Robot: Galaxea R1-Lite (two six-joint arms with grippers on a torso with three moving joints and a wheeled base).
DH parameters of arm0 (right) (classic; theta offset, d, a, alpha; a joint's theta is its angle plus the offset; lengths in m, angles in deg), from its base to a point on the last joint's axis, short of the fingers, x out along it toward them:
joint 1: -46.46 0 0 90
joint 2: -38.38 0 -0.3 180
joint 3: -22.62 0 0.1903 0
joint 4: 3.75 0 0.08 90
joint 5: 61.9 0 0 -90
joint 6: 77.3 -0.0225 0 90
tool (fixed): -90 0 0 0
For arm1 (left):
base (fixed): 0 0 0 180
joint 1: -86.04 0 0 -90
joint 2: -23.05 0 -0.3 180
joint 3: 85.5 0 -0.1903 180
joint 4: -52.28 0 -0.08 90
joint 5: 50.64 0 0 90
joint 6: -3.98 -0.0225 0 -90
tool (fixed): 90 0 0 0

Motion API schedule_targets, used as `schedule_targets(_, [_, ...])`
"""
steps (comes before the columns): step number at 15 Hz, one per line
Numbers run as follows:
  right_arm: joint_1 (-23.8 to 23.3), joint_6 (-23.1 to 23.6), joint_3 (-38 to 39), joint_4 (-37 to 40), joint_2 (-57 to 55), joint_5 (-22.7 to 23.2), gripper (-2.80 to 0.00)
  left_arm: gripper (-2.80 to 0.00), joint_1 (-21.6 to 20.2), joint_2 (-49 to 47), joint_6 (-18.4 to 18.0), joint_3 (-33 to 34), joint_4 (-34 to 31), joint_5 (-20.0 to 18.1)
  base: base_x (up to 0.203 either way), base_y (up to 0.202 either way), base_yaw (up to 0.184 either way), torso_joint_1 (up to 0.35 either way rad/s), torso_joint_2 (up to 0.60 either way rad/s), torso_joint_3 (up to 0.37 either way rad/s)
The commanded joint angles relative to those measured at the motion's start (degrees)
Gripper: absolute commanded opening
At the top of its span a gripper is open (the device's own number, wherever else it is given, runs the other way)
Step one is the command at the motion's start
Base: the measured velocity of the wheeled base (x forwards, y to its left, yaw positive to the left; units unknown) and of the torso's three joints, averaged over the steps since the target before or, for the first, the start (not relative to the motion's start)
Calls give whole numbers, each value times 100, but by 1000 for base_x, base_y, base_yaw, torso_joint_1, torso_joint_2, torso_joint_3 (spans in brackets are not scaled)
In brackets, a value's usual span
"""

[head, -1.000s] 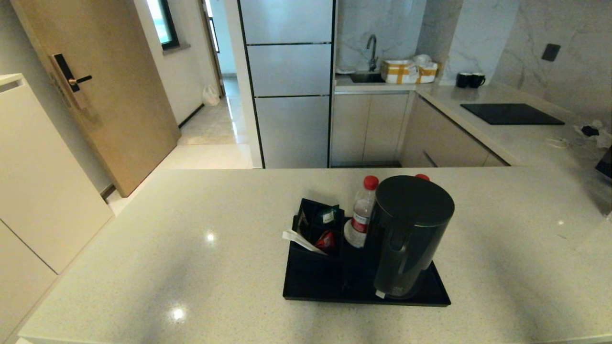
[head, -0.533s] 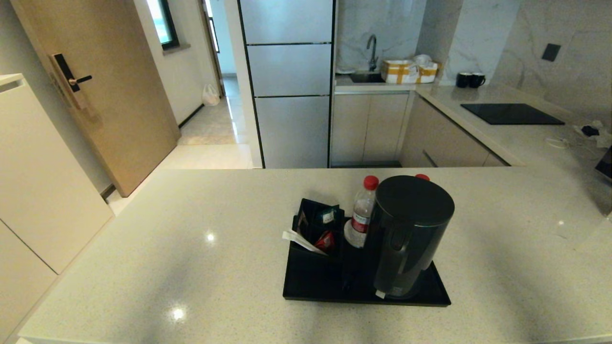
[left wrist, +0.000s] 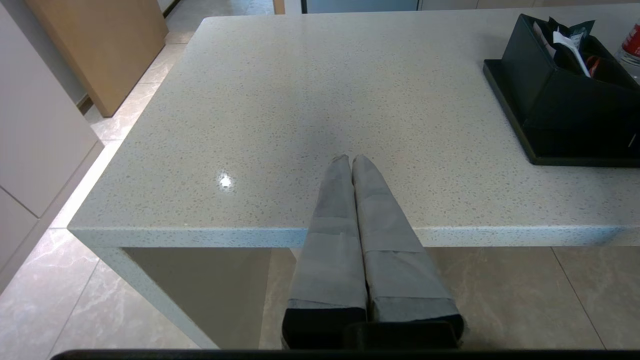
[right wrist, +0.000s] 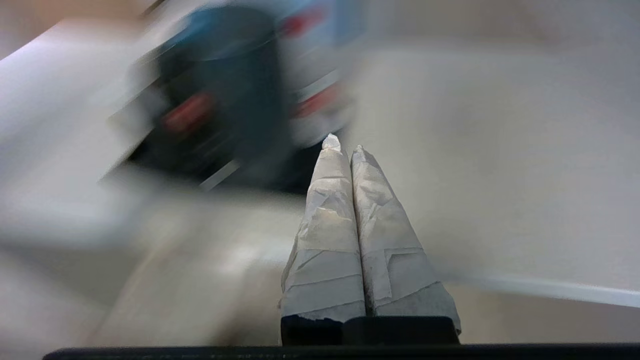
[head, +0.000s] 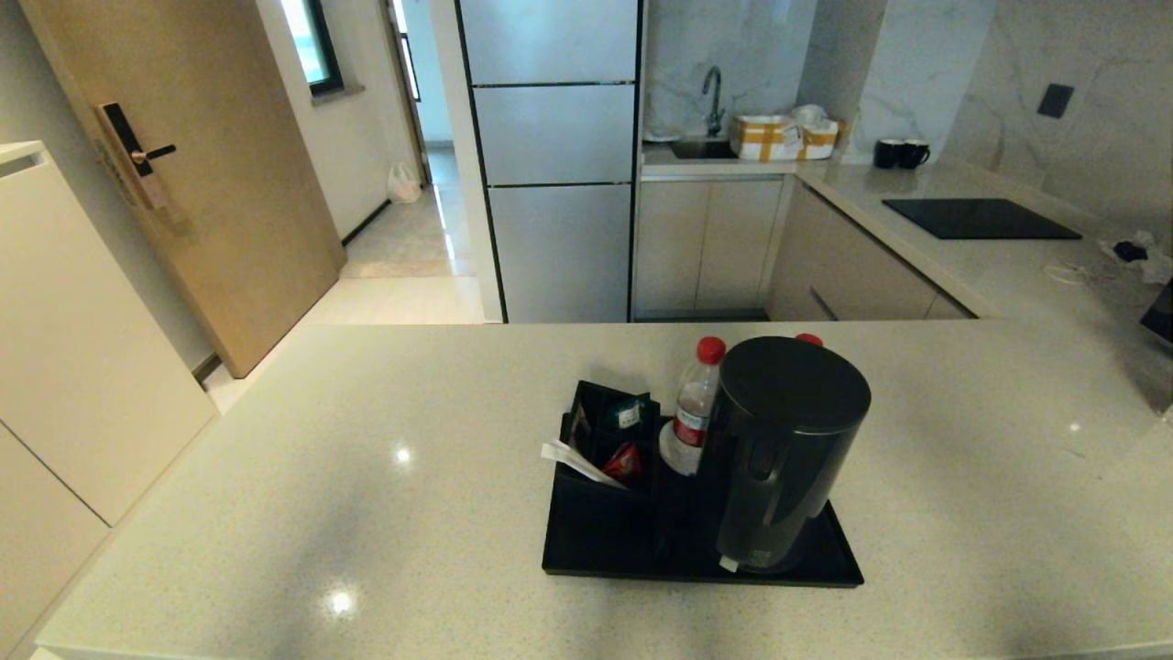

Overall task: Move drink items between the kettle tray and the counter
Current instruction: Pick up the kettle

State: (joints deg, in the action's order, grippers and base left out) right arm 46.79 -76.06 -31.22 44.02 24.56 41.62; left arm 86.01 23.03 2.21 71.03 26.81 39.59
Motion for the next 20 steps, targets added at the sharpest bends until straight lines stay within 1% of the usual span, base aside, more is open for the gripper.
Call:
schedule_targets(1, [29, 0, -364, 445, -921, 819, -280, -280, 2, 2, 2, 1, 0, 3, 0, 0, 0, 0, 0, 0])
schedule_targets(4, [46, -117, -424, 522, -1957, 1567, -280, -280, 2, 2, 2, 1, 0, 3, 0, 0, 0, 0, 0, 0])
schedule_targets(6, [52, -168, -170, 145, -2741, 2144, -280, -280, 2, 2, 2, 1, 0, 3, 0, 0, 0, 0, 0, 0])
schedule_targets(7, [53, -129, 167, -288, -2988, 2342, -280, -280, 2, 2, 2, 7, 0, 3, 0, 0, 0, 0, 0, 0])
schedule_targets(9, [55, 136, 936, -1724, -3531, 2493, -280, -280, 2, 2, 2, 1, 0, 3, 0, 0, 0, 0, 0, 0])
schedule_targets(10, [56, 245, 1035, -1922, -3611, 2550, -280, -280, 2, 2, 2, 1, 0, 3, 0, 0, 0, 0, 0, 0])
schedule_targets(11, [56, 245, 1035, -1922, -3611, 2550, -280, -280, 2, 2, 2, 1, 0, 3, 0, 0, 0, 0, 0, 0])
schedule_targets(12, [54, 296, 1143, -2163, -3707, 2552, -280, -280, 2, 2, 2, 1, 0, 3, 0, 0, 0, 0, 0, 0])
schedule_targets(14, [51, 403, 1456, -3412, -4379, 2559, -280, -280, 1, 2, 2, 1, 0, 3, 0, 0, 0, 0, 0, 0])
schedule_targets(16, [53, 832, 1546, -4210, -5244, 2815, -280, -280, -6, 2, 2, 1, 0, 3, 0, 0, 0, 0, 0, 0])
schedule_targets(17, [55, 1101, 1583, -4585, -5472, 2956, -244, -280, -6, 2, 2, 1, 0, 3, 0, 0, 0, 0, 0, 0])
schedule_targets(18, [56, 1212, 1606, -4699, -5518, 3033, 0, -280, -6, 2, 2, 1, 0, 3, 0, 0, 0, 0, 0, 0])
schedule_targets(19, [56, 1213, 1607, -4701, -5518, 3034, 0, -280, -6, 2, 2, 1, 0, 3, 0, 0, 0, 0, 0, 0])
schedule_targets(20, [124, 1367, 1617, -4842, -5628, 3057, 0, -280, -4, 2, 2, 1, 0, 3, 0, 0, 0, 0, 0, 0])
